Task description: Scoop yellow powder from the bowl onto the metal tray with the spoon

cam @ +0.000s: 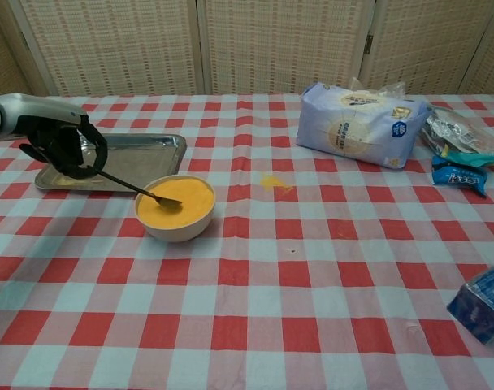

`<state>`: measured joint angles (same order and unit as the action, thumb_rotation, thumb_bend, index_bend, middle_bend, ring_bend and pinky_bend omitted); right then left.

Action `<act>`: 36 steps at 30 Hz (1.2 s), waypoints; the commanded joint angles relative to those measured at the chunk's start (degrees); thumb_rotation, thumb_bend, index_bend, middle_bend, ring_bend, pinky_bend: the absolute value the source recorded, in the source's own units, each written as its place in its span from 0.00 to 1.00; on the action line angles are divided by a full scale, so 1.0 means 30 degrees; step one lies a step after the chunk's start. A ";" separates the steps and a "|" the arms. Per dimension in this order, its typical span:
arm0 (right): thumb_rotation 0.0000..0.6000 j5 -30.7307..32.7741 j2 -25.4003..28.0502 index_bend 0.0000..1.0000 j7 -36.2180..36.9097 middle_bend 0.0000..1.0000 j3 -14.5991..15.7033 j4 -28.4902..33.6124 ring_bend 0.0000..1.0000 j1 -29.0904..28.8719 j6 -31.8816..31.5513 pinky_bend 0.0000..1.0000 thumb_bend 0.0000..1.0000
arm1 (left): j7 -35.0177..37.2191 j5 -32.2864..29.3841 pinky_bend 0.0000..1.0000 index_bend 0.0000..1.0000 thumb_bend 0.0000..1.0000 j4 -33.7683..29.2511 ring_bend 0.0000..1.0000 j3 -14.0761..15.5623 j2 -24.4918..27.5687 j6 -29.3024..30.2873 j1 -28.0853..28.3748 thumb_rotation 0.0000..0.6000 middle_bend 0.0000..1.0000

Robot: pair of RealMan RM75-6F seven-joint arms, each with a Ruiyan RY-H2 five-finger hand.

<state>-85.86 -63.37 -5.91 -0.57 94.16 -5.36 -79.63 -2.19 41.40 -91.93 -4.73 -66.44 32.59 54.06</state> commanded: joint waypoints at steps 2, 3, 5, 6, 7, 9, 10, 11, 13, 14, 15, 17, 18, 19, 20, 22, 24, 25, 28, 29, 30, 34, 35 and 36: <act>1.00 -0.0111 0.0046 0.00 0.0042 0.00 0.0060 0.0046 0.00 0.0037 -0.0058 0.00 0.18 | -0.0052 -0.0074 1.00 0.96 0.54 -0.0540 1.00 0.0076 0.0364 0.0218 -0.0024 1.00 1.00; 1.00 -0.0132 0.0053 0.00 0.0058 0.00 0.0073 0.0052 0.00 0.0038 -0.0053 0.00 0.18 | 0.0074 -0.0146 1.00 0.96 0.54 -0.0699 1.00 0.0018 0.0503 0.0167 -0.0027 1.00 1.00; 1.00 -0.0157 0.0064 0.00 0.0092 0.00 0.0089 0.0053 0.00 0.0027 -0.0025 0.00 0.18 | 0.0303 -0.0205 1.00 0.96 0.54 -0.0932 1.00 -0.0094 0.0777 0.0025 -0.0035 1.00 1.00; 1.00 -0.0153 0.0068 0.00 0.0110 0.00 0.0099 0.0043 0.00 0.0014 0.0017 0.00 0.18 | 0.0451 -0.0215 1.00 0.96 0.54 -0.1072 1.00 -0.0158 0.0968 -0.0069 -0.0049 1.00 1.00; 1.00 -0.0148 0.0070 0.00 0.0132 0.00 0.0102 0.0033 0.00 0.0005 0.0044 0.00 0.18 | 0.0547 -0.0210 1.00 0.96 0.54 -0.1157 1.00 -0.0200 0.1107 -0.0126 -0.0060 1.00 1.00; 1.00 -0.0164 0.0077 0.00 0.0165 0.00 0.0115 0.0020 0.00 -0.0016 0.0089 0.00 0.18 | 0.0806 -0.0224 1.00 0.96 0.54 -0.1312 1.00 -0.0305 0.1374 -0.0218 -0.0109 1.00 1.00; 1.00 -0.0181 0.0082 0.00 0.0176 0.00 0.0123 0.0023 0.00 -0.0019 0.0094 0.00 0.18 | 0.0927 -0.0236 1.00 0.96 0.54 -0.1341 1.00 -0.0350 0.1463 -0.0285 -0.0125 1.00 1.00; 1.00 -0.0199 0.0088 0.00 0.0179 0.00 0.0131 0.0029 0.00 -0.0016 0.0086 0.00 0.18 | 0.1056 -0.0255 1.00 0.96 0.54 -0.1338 1.00 -0.0397 0.1530 -0.0354 -0.0139 1.00 1.00; 1.00 -0.0236 0.0098 0.00 0.0182 0.00 0.0130 0.0054 0.00 0.0004 0.0023 0.00 0.18 | 0.1295 -0.0287 1.00 0.96 0.54 -0.1187 1.00 -0.0468 0.1548 -0.0482 -0.0156 1.00 1.00; 1.00 -0.0243 0.0103 0.00 0.0177 0.00 0.0130 0.0060 0.00 0.0016 -0.0004 0.00 0.18 | 0.1387 -0.0311 1.00 0.96 0.54 -0.1063 1.00 -0.0495 0.1496 -0.0532 -0.0150 1.00 1.00; 1.00 -0.0249 0.0107 0.00 0.0161 0.00 0.0130 0.0068 0.00 0.0030 -0.0033 0.00 0.18 | 0.1465 -0.0330 1.00 0.96 0.54 -0.0866 1.00 -0.0503 0.1398 -0.0622 -0.0121 1.00 1.00; 1.00 -0.0224 0.0092 0.00 0.0113 0.00 0.0113 0.0060 0.00 0.0042 -0.0061 0.00 0.18 | 0.1560 -0.0374 1.00 0.96 0.54 -0.0508 1.00 -0.0507 0.1185 -0.0778 -0.0045 1.00 1.00; 1.00 -0.0186 0.0081 0.00 0.0087 0.00 0.0100 0.0053 0.00 0.0044 -0.0055 0.00 0.18 | 0.1617 -0.0435 1.00 0.96 0.54 -0.0233 1.00 -0.0506 0.1000 -0.0888 0.0027 1.00 1.00; 1.00 -0.0143 0.0068 0.00 0.0069 0.00 0.0085 0.0047 0.00 0.0035 -0.0028 0.00 0.18 | 0.1647 -0.0476 1.00 0.96 0.54 -0.0016 1.00 -0.0507 0.0856 -0.0962 0.0088 1.00 1.00; 1.00 -0.0100 0.0058 0.00 0.0053 0.00 0.0072 0.0036 0.00 0.0024 0.0005 0.00 0.18 | 0.1697 -0.0522 1.00 0.96 0.54 0.0209 1.00 -0.0520 0.0704 -0.1032 0.0142 1.00 1.00; 1.00 0.0053 0.0020 0.00 0.0007 0.00 0.0025 -0.0029 0.00 -0.0007 0.0106 0.00 0.18 | 0.1819 -0.0626 1.00 0.96 0.54 0.0740 1.00 -0.0536 0.0384 -0.1281 0.0281 1.00 1.00; 1.00 0.0226 -0.0001 0.00 -0.0002 0.00 -0.0038 -0.0074 0.00 -0.0034 0.0192 0.00 0.18 | 0.1904 -0.0713 1.00 0.96 0.54 0.1275 1.00 -0.0510 0.0110 -0.1582 0.0432 1.00 1.00; 1.00 0.0271 -0.0006 0.00 0.0002 0.00 -0.0058 -0.0090 0.00 -0.0041 0.0210 0.00 0.18 | 0.1936 -0.0734 1.00 0.96 0.53 0.1459 1.00 -0.0493 0.0018 -0.1684 0.0481 1.00 1.00; 1.00 0.0375 -0.0003 0.00 -0.0004 0.00 -0.0110 -0.0124 0.00 -0.0037 0.0206 0.00 0.18 | 0.1993 -0.0761 1.00 0.96 0.53 0.1983 1.00 -0.0365 -0.0240 -0.2022 0.0614 1.00 1.00; 1.00 0.0380 0.0002 0.00 -0.0001 0.00 -0.0115 -0.0125 0.00 -0.0030 0.0190 0.00 0.18 | 0.2001 -0.0734 1.00 0.96 0.54 0.2066 1.00 -0.0313 -0.0278 -0.2127 0.0640 1.00 1.00; 1.00 0.0374 0.0004 0.00 -0.0010 0.00 -0.0120 -0.0119 0.00 -0.0020 0.0161 0.00 0.18 | 0.1934 -0.0638 1.00 0.96 0.54 0.2119 1.00 -0.0191 -0.0306 -0.2226 0.0669 1.00 1.00; 1.00 0.0280 0.0013 0.00 -0.0029 0.00 -0.0087 -0.0061 0.00 0.0008 0.0086 0.00 0.18 | 0.1717 -0.0351 1.00 0.96 0.53 0.1829 1.00 0.0118 -0.0261 -0.2086 0.0657 1.00 1.00; 1.00 0.0257 0.0018 0.00 -0.0032 0.00 -0.0078 -0.0054 0.00 0.0015 0.0069 0.00 0.18 | 0.1688 -0.0328 1.00 0.96 0.54 0.1760 1.00 0.0162 -0.0244 -0.2043 0.0650 1.00 1.00; 1.00 0.0253 0.0019 0.00 -0.0032 0.00 -0.0075 -0.0053 0.00 0.0018 0.0065 0.00 0.18 | 0.1681 -0.0326 1.00 0.96 0.54 0.1736 1.00 0.0176 -0.0237 -0.2018 0.0648 1.00 1.00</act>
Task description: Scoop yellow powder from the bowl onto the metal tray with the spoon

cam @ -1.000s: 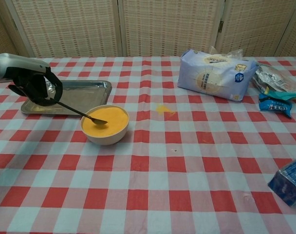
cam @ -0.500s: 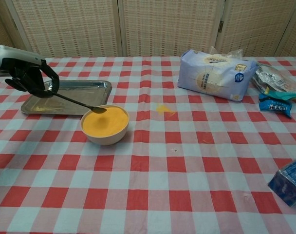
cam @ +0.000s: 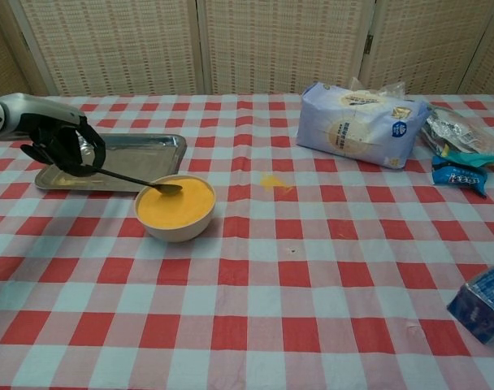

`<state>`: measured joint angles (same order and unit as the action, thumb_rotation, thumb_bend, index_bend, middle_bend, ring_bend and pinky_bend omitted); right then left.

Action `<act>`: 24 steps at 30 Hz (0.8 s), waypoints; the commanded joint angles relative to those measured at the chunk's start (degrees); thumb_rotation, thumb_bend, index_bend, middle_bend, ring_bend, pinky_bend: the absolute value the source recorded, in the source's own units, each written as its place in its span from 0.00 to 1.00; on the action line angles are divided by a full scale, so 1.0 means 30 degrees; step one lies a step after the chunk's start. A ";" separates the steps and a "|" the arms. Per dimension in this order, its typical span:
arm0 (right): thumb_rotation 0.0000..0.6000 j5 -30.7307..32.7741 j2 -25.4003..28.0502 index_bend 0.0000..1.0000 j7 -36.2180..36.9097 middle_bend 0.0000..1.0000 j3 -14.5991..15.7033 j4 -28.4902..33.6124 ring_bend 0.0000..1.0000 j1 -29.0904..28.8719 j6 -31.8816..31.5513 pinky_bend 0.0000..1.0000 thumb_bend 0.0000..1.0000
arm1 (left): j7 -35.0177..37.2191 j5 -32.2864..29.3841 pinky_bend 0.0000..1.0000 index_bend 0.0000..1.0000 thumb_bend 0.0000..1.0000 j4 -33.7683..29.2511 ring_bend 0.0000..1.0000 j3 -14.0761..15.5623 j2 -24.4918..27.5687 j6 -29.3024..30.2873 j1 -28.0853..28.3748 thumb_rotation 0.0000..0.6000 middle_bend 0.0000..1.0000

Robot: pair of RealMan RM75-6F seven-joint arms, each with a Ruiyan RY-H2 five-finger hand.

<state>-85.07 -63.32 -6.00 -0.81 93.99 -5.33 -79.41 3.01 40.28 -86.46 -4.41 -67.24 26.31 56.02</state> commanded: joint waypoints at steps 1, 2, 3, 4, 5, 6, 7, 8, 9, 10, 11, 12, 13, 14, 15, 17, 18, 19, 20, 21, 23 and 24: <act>1.00 -0.0037 0.0005 0.00 -0.0004 0.00 0.0014 0.0015 0.00 0.0010 -0.0026 0.00 0.18 | -0.0100 0.0069 1.00 0.96 0.54 -0.0147 1.00 0.0127 0.0041 0.0118 -0.0009 1.00 1.00; 1.00 -0.0092 0.0012 0.00 -0.0006 0.00 0.0031 0.0038 0.00 0.0021 -0.0060 0.00 0.18 | -0.0178 0.0097 1.00 0.96 0.54 -0.0233 1.00 0.0213 0.0060 0.0197 -0.0010 1.00 1.00; 1.00 -0.0182 0.0029 0.00 0.0012 0.00 0.0062 0.0080 0.00 0.0042 -0.0119 0.00 0.18 | -0.0308 0.0154 1.00 0.96 0.54 -0.0372 1.00 0.0343 0.0086 0.0324 -0.0028 1.00 1.00; 1.00 -0.0268 0.0054 0.00 0.0039 0.00 0.0091 0.0119 0.00 0.0070 -0.0187 0.00 0.18 | -0.0407 0.0176 1.00 0.96 0.54 -0.0568 1.00 0.0454 0.0114 0.0492 -0.0061 1.00 1.00; 1.00 -0.0390 0.0086 0.00 0.0071 0.00 0.0124 0.0168 0.00 0.0106 -0.0289 0.00 0.18 | -0.0525 0.0270 1.00 0.96 0.54 -0.0840 1.00 0.0593 0.0177 0.0607 -0.0117 1.00 1.00; 1.00 -0.0478 0.0109 0.00 0.0097 0.00 0.0159 0.0196 0.00 0.0134 -0.0351 0.00 0.18 | -0.0581 0.0328 1.00 0.96 0.54 -0.1106 1.00 0.0666 0.0253 0.0784 -0.0187 1.00 1.00; 1.00 -0.0529 0.0121 0.00 0.0113 0.00 0.0181 0.0210 0.00 0.0143 -0.0370 0.00 0.18 | -0.0562 0.0342 1.00 0.96 0.54 -0.1285 1.00 0.0682 0.0304 0.0901 -0.0249 1.00 1.00; 1.00 -0.0595 0.0135 0.00 0.0134 0.00 0.0206 0.0225 0.00 0.0153 -0.0396 0.00 0.18 | -0.0521 0.0393 1.00 0.96 0.54 -0.1501 1.00 0.0669 0.0379 0.1063 -0.0337 1.00 1.00; 1.00 -0.0638 0.0146 0.00 0.0141 0.00 0.0224 0.0235 0.00 0.0165 -0.0420 0.00 0.18 | -0.0476 0.0467 1.00 0.96 0.54 -0.1663 1.00 0.0651 0.0457 0.1138 -0.0406 1.00 1.00; 1.00 -0.0678 0.0154 0.00 0.0151 0.00 0.0237 0.0246 0.00 0.0173 -0.0442 0.00 0.18 | -0.0382 0.0533 1.00 0.96 0.54 -0.1830 1.00 0.0610 0.0553 0.1184 -0.0487 1.00 1.00; 1.00 -0.0722 0.0163 0.00 0.0162 0.00 0.0254 0.0264 0.00 0.0180 -0.0458 0.00 0.18 | -0.0274 0.0610 1.00 0.96 0.54 -0.1995 1.00 0.0556 0.0664 0.1214 -0.0569 1.00 1.00; 1.00 -0.0781 0.0179 0.00 0.0175 0.00 0.0278 0.0284 0.00 0.0196 -0.0492 0.00 0.18 | -0.0162 0.0767 1.00 0.96 0.54 -0.2209 1.00 0.0500 0.0833 0.1236 -0.0674 1.00 1.00; 1.00 -0.0831 0.0185 0.00 0.0183 0.00 0.0293 0.0293 0.00 0.0209 -0.0527 0.00 0.18 | -0.0105 0.0891 1.00 0.96 0.54 -0.2357 1.00 0.0468 0.0957 0.1293 -0.0757 1.00 1.00; 1.00 -0.0885 0.0192 0.00 0.0191 0.00 0.0312 0.0307 0.00 0.0219 -0.0554 0.00 0.18 | -0.0078 0.1010 1.00 0.96 0.53 -0.2487 1.00 0.0441 0.1052 0.1422 -0.0843 1.00 1.00; 1.00 -0.0958 0.0206 0.00 0.0202 0.00 0.0346 0.0333 0.00 0.0234 -0.0581 0.00 0.18 | -0.0066 0.1151 1.00 0.96 0.53 -0.2650 1.00 0.0400 0.1153 0.1652 -0.0956 1.00 1.00; 1.00 -0.1063 0.0221 0.00 0.0205 0.00 0.0393 0.0369 0.00 0.0258 -0.0626 0.00 0.18 | 0.0015 0.1288 1.00 0.96 0.54 -0.2858 1.00 0.0247 0.1233 0.2126 -0.1141 1.00 1.00; 1.00 -0.1111 0.0229 0.00 0.0201 0.00 0.0411 0.0386 0.00 0.0272 -0.0655 0.00 0.18 | 0.0112 0.1347 1.00 0.96 0.54 -0.2933 1.00 0.0096 0.1223 0.2489 -0.1274 1.00 1.00; 1.00 -0.1135 0.0233 0.00 0.0198 0.00 0.0421 0.0396 0.00 0.0282 -0.0672 0.00 0.18 | 0.0213 0.1389 1.00 0.96 0.54 -0.2963 1.00 -0.0029 0.1213 0.2697 -0.1363 1.00 1.00; 1.00 -0.1148 0.0235 0.00 0.0197 0.00 0.0426 0.0400 0.00 0.0294 -0.0692 0.00 0.18 | 0.0362 0.1404 1.00 0.96 0.54 -0.2963 1.00 -0.0184 0.1186 0.2883 -0.1452 1.00 1.00; 1.00 -0.1131 0.0234 0.00 0.0195 0.00 0.0413 0.0396 0.00 0.0301 -0.0704 0.00 0.18 | 0.0535 0.1418 1.00 0.96 0.54 -0.2889 1.00 -0.0379 0.1115 0.3107 -0.1549 1.00 1.00; 1.00 -0.1062 0.0223 0.00 0.0183 0.00 0.0382 0.0370 0.00 0.0295 -0.0677 0.00 0.18 | 0.0713 0.1436 1.00 0.96 0.54 -0.2685 1.00 -0.0572 0.1019 0.3122 -0.1593 1.00 1.00; 1.00 -0.0994 0.0206 0.00 0.0162 0.00 0.0353 0.0339 0.00 0.0282 -0.0638 0.00 0.18 | 0.0843 0.1394 1.00 0.96 0.54 -0.2485 1.00 -0.0690 0.0932 0.3000 -0.1574 1.00 1.00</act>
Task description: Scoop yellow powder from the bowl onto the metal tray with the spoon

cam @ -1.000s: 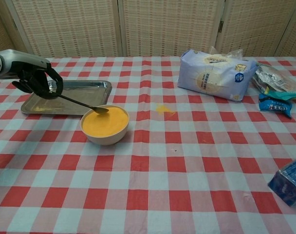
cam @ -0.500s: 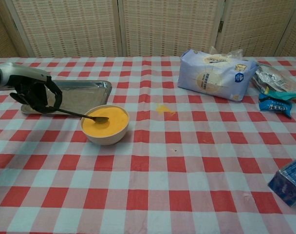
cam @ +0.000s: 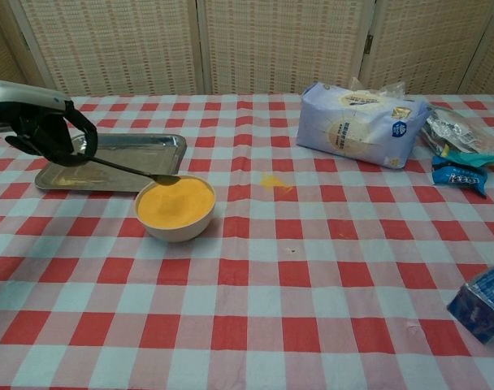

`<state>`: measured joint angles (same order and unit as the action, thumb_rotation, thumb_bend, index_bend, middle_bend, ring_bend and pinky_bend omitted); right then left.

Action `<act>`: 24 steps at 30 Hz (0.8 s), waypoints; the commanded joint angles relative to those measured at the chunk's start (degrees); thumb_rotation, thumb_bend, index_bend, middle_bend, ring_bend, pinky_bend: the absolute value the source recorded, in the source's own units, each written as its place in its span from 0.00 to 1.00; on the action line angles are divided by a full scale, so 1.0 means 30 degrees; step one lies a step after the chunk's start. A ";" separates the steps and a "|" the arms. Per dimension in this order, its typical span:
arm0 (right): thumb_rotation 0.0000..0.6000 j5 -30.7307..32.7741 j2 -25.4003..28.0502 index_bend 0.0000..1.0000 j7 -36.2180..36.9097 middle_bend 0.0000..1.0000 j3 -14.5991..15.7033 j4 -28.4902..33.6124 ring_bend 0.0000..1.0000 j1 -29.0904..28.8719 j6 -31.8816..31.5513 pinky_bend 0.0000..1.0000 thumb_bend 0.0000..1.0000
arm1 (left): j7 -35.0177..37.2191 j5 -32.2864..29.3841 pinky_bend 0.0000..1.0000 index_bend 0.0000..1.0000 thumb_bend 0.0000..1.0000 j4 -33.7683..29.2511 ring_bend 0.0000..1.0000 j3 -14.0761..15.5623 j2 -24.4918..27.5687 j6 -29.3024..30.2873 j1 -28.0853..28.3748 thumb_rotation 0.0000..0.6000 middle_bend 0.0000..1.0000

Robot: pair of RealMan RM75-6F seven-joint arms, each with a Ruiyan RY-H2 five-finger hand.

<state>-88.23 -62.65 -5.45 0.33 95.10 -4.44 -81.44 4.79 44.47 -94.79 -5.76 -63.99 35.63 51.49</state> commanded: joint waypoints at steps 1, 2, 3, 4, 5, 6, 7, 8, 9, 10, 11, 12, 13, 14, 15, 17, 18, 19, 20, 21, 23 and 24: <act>1.00 0.0121 -0.0029 0.00 -0.0028 0.00 -0.0051 -0.0051 0.00 -0.0028 0.0084 0.00 0.18 | 0.0307 -0.0022 1.00 0.96 0.54 0.0476 1.00 -0.0288 -0.0224 -0.0270 -0.0020 1.00 1.00; 1.00 0.0191 -0.0041 0.00 -0.0035 0.00 -0.0076 -0.0075 0.00 -0.0046 0.0135 0.00 0.18 | 0.0377 -0.0063 1.00 0.96 0.54 0.0677 1.00 -0.0333 -0.0309 -0.0478 0.0034 1.00 1.00; 1.00 0.0286 -0.0055 0.00 -0.0053 0.00 -0.0114 -0.0101 0.00 -0.0065 0.0189 0.00 0.18 | 0.0436 -0.0121 1.00 0.96 0.53 0.0977 1.00 -0.0369 -0.0445 -0.0754 0.0121 1.00 1.00; 1.00 0.0350 -0.0060 0.00 -0.0066 0.00 -0.0142 -0.0110 0.00 -0.0075 0.0217 0.00 0.18 | 0.0426 -0.0133 1.00 0.96 0.53 0.1230 1.00 -0.0367 -0.0562 -0.0942 0.0194 1.00 1.00; 1.00 0.0405 -0.0060 0.00 -0.0067 0.00 -0.0174 -0.0117 0.00 -0.0081 0.0226 0.00 0.18 | 0.0439 -0.0158 1.00 0.96 0.53 0.1469 1.00 -0.0370 -0.0688 -0.1131 0.0263 1.00 1.00; 1.00 0.0467 -0.0063 0.00 -0.0068 0.00 -0.0215 -0.0138 0.00 -0.0083 0.0221 0.00 0.18 | 0.0468 -0.0199 1.00 0.96 0.53 0.1765 1.00 -0.0374 -0.0850 -0.1373 0.0345 1.00 1.00; 1.00 0.0515 -0.0062 0.00 -0.0059 0.00 -0.0244 -0.0152 0.00 -0.0081 0.0216 0.00 0.18 | 0.0456 -0.0209 1.00 0.96 0.53 0.1981 1.00 -0.0356 -0.0971 -0.1521 0.0403 1.00 1.00; 1.00 0.0561 -0.0065 0.00 -0.0037 0.00 -0.0268 -0.0167 0.00 -0.0086 0.0228 0.00 0.18 | 0.0437 -0.0217 1.00 0.96 0.53 0.2187 1.00 -0.0337 -0.1098 -0.1632 0.0453 1.00 1.00; 1.00 0.0613 -0.0069 0.00 -0.0018 0.00 -0.0292 -0.0196 0.00 -0.0098 0.0258 0.00 0.18 | 0.0418 -0.0240 1.00 0.96 0.53 0.2419 1.00 -0.0315 -0.1257 -0.1750 0.0510 1.00 1.00; 1.00 0.0642 -0.0074 0.00 -0.0016 0.00 -0.0304 -0.0215 0.00 -0.0108 0.0282 0.00 0.18 | 0.0400 -0.0254 1.00 0.96 0.53 0.2558 1.00 -0.0298 -0.1354 -0.1830 0.0548 1.00 1.00; 1.00 0.0647 -0.0081 0.00 -0.0031 0.00 -0.0302 -0.0231 0.00 -0.0123 0.0315 0.00 0.18 | 0.0399 -0.0276 1.00 0.96 0.53 0.2701 1.00 -0.0291 -0.1472 -0.1906 0.0585 1.00 1.00; 1.00 0.0636 -0.0089 0.00 -0.0048 0.00 -0.0295 -0.0233 0.00 -0.0129 0.0329 0.00 0.18 | 0.0382 -0.0280 1.00 0.96 0.53 0.2805 1.00 -0.0279 -0.1554 -0.1946 0.0610 1.00 1.00; 1.00 0.0617 -0.0097 0.00 -0.0069 0.00 -0.0283 -0.0232 0.00 -0.0131 0.0333 0.00 0.18 | 0.0357 -0.0281 1.00 0.96 0.53 0.2905 1.00 -0.0259 -0.1632 -0.1989 0.0636 1.00 1.00; 1.00 0.0595 -0.0101 0.00 -0.0089 0.00 -0.0266 -0.0229 0.00 -0.0130 0.0339 0.00 0.18 | 0.0347 -0.0302 1.00 0.96 0.53 0.2994 1.00 -0.0244 -0.1709 -0.2021 0.0654 1.00 1.00; 1.00 0.0571 -0.0102 0.00 -0.0095 0.00 -0.0248 -0.0214 0.00 -0.0128 0.0344 0.00 0.18 | 0.0312 -0.0328 1.00 0.96 0.53 0.3121 1.00 -0.0221 -0.1811 -0.2026 0.0679 1.00 1.00; 1.00 0.0553 -0.0093 0.00 -0.0081 0.00 -0.0239 -0.0193 0.00 -0.0123 0.0337 0.00 0.18 | 0.0275 -0.0411 1.00 0.96 0.54 0.3274 1.00 -0.0198 -0.1947 -0.2031 0.0716 1.00 1.00; 1.00 0.0534 -0.0084 0.00 -0.0066 0.00 -0.0236 -0.0179 0.00 -0.0115 0.0315 0.00 0.18 | 0.0244 -0.0482 1.00 0.96 0.54 0.3330 1.00 -0.0169 -0.1991 -0.2087 0.0754 1.00 1.00; 1.00 0.0515 -0.0076 0.00 -0.0057 0.00 -0.0234 -0.0170 0.00 -0.0107 0.0291 0.00 0.18 | 0.0163 -0.0495 1.00 0.96 0.54 0.3383 1.00 -0.0116 -0.2003 -0.2141 0.0800 1.00 1.00; 1.00 0.0496 -0.0070 0.00 -0.0059 0.00 -0.0234 -0.0162 0.00 -0.0097 0.0260 0.00 0.18 | 0.0081 -0.0518 1.00 0.96 0.54 0.3447 1.00 -0.0063 -0.2028 -0.2171 0.0844 1.00 1.00; 1.00 0.0476 -0.0067 0.00 -0.0076 0.00 -0.0235 -0.0154 0.00 -0.0083 0.0219 0.00 0.18 | -0.0013 -0.0589 1.00 0.96 0.54 0.3525 1.00 0.0007 -0.2074 -0.2193 0.0895 1.00 1.00; 1.00 0.0464 -0.0075 0.00 -0.0109 0.00 -0.0236 -0.0156 0.00 -0.0069 0.0186 0.00 0.18 | -0.0145 -0.0711 1.00 0.96 0.54 0.3621 1.00 0.0110 -0.2152 -0.2242 0.0978 1.00 1.00; 1.00 0.0484 -0.0089 0.00 -0.0154 0.00 -0.0240 -0.0170 0.00 -0.0063 0.0185 0.00 0.18 | -0.0240 -0.0762 1.00 0.96 0.54 0.3665 1.00 0.0173 -0.2216 -0.2202 0.1011 1.00 1.00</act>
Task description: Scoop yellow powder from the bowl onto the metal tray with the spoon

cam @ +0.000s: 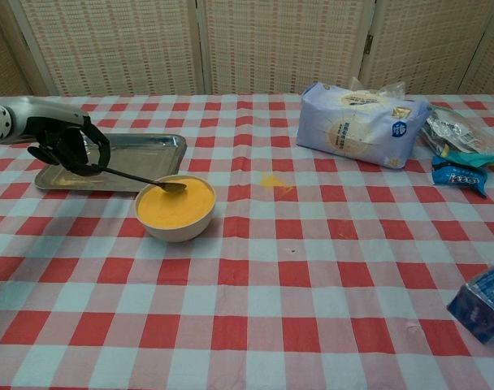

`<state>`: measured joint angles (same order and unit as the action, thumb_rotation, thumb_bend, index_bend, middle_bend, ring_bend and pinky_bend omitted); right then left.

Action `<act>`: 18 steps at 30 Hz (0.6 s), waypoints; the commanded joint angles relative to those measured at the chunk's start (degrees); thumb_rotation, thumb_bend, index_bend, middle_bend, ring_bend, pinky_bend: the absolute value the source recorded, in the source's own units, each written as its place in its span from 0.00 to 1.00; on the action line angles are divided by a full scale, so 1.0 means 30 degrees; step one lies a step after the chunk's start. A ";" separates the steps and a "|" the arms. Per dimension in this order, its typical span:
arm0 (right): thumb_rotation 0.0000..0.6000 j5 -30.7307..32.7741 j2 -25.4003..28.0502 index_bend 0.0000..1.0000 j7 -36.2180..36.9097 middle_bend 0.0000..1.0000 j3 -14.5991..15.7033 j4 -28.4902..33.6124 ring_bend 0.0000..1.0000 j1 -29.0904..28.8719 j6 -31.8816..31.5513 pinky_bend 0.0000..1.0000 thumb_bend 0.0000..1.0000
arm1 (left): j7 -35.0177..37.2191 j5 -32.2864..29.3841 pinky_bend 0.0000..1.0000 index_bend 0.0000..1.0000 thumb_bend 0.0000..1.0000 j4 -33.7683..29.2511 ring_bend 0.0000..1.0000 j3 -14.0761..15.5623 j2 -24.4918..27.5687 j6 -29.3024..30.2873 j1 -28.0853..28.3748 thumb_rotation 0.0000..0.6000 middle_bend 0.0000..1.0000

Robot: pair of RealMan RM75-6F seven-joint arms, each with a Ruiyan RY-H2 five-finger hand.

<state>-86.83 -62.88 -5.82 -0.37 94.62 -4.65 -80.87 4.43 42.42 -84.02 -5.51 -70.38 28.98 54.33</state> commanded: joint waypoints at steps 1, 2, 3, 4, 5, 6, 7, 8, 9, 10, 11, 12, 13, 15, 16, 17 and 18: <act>1.00 0.0030 -0.0021 0.00 -0.0049 0.00 -0.0002 -0.0013 0.00 0.0005 0.0015 0.00 0.18 | -0.0207 -0.0097 1.00 0.96 0.54 0.0089 1.00 0.0135 -0.0136 0.0101 0.0072 1.00 1.00; 1.00 0.0039 -0.0023 0.00 -0.0035 0.00 0.0001 -0.0003 0.00 -0.0003 0.0041 0.00 0.18 | -0.0256 -0.0183 1.00 0.96 0.54 0.0070 1.00 0.0161 -0.0193 0.0250 0.0053 1.00 1.00; 1.00 0.0041 -0.0026 0.00 -0.0030 0.00 0.0001 -0.0006 0.00 -0.0013 0.0061 0.00 0.18 | -0.0298 -0.0249 1.00 0.96 0.54 0.0024 1.00 0.0187 -0.0214 0.0332 0.0045 1.00 1.00; 1.00 0.0046 -0.0028 0.00 -0.0034 0.00 0.0000 -0.0011 0.00 -0.0020 0.0077 0.00 0.18 | -0.0366 -0.0273 1.00 0.96 0.54 -0.0026 1.00 0.0233 -0.0203 0.0363 0.0048 1.00 1.00; 1.00 0.0049 -0.0031 0.00 -0.0036 0.00 -0.0001 -0.0014 0.00 -0.0025 0.0088 0.00 0.18 | -0.0435 -0.0285 1.00 0.96 0.54 -0.0072 1.00 0.0279 -0.0185 0.0394 0.0048 1.00 1.00; 1.00 0.0048 -0.0030 0.00 -0.0035 0.00 0.0000 -0.0015 0.00 -0.0027 0.0094 0.00 0.18 | -0.0534 -0.0277 1.00 0.96 0.54 -0.0143 1.00 0.0340 -0.0159 0.0457 0.0041 1.00 1.00; 1.00 0.0046 -0.0030 0.00 -0.0037 0.00 -0.0002 -0.0013 0.00 -0.0025 0.0087 0.00 0.18 | -0.0594 -0.0257 1.00 0.96 0.54 -0.0221 1.00 0.0386 -0.0126 0.0477 0.0030 1.00 1.00; 1.00 0.0044 -0.0032 0.00 -0.0038 0.00 -0.0006 -0.0011 0.00 -0.0022 0.0075 0.00 0.18 | -0.0627 -0.0236 1.00 0.96 0.54 -0.0310 1.00 0.0419 -0.0080 0.0473 0.0014 1.00 1.00; 1.00 0.0032 -0.0032 0.00 -0.0048 0.00 -0.0005 -0.0005 0.00 -0.0016 0.0058 0.00 0.18 | -0.0682 -0.0179 1.00 0.96 0.54 -0.0417 1.00 0.0465 -0.0017 0.0483 -0.0010 1.00 1.00; 1.00 0.0024 -0.0030 0.00 -0.0061 0.00 0.0000 0.0002 0.00 -0.0011 0.0051 0.00 0.18 | -0.0707 -0.0128 1.00 0.96 0.54 -0.0494 1.00 0.0491 0.0021 0.0504 -0.0040 1.00 1.00; 1.00 0.0014 -0.0031 0.00 -0.0067 0.00 0.0007 0.0014 0.00 -0.0007 0.0047 0.00 0.18 | -0.0712 -0.0081 1.00 0.96 0.54 -0.0569 1.00 0.0510 0.0053 0.0525 -0.0080 1.00 1.00; 1.00 -0.0012 -0.0030 0.00 -0.0081 0.00 0.0020 0.0028 0.00 -0.0003 0.0038 0.00 0.18 | -0.0702 -0.0010 1.00 0.96 0.54 -0.0663 1.00 0.0524 0.0093 0.0542 -0.0135 1.00 1.00; 1.00 -0.0040 -0.0032 0.00 -0.0091 0.00 0.0030 0.0038 0.00 0.0001 0.0025 0.00 0.18 | -0.0688 0.0059 1.00 0.96 0.54 -0.0733 1.00 0.0536 0.0120 0.0550 -0.0183 1.00 1.00; 1.00 -0.0100 -0.0034 0.00 -0.0120 0.00 0.0049 0.0059 0.00 0.0020 -0.0024 0.00 0.18 | -0.0682 0.0247 1.00 0.96 0.54 -0.0862 1.00 0.0587 0.0167 0.0556 -0.0292 1.00 1.00; 1.00 -0.0119 -0.0035 0.00 -0.0121 0.00 0.0055 0.0070 0.00 0.0029 -0.0043 0.00 0.18 | -0.0694 0.0338 1.00 0.96 0.54 -0.0918 1.00 0.0616 0.0178 0.0578 -0.0341 1.00 1.00; 1.00 -0.0147 -0.0035 0.00 -0.0124 0.00 0.0064 0.0087 0.00 0.0037 -0.0064 0.00 0.18 | -0.0682 0.0444 1.00 0.96 0.54 -0.1013 1.00 0.0637 0.0193 0.0600 -0.0409 1.00 1.00; 1.00 -0.0166 -0.0034 0.00 -0.0127 0.00 0.0071 0.0090 0.00 0.0043 -0.0078 0.00 0.18 | -0.0689 0.0539 1.00 0.96 0.54 -0.1091 1.00 0.0656 0.0212 0.0622 -0.0455 1.00 1.00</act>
<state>-87.33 -62.99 -6.20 -0.17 94.89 -4.52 -81.11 2.37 43.87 -87.13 -3.61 -69.80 30.78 53.11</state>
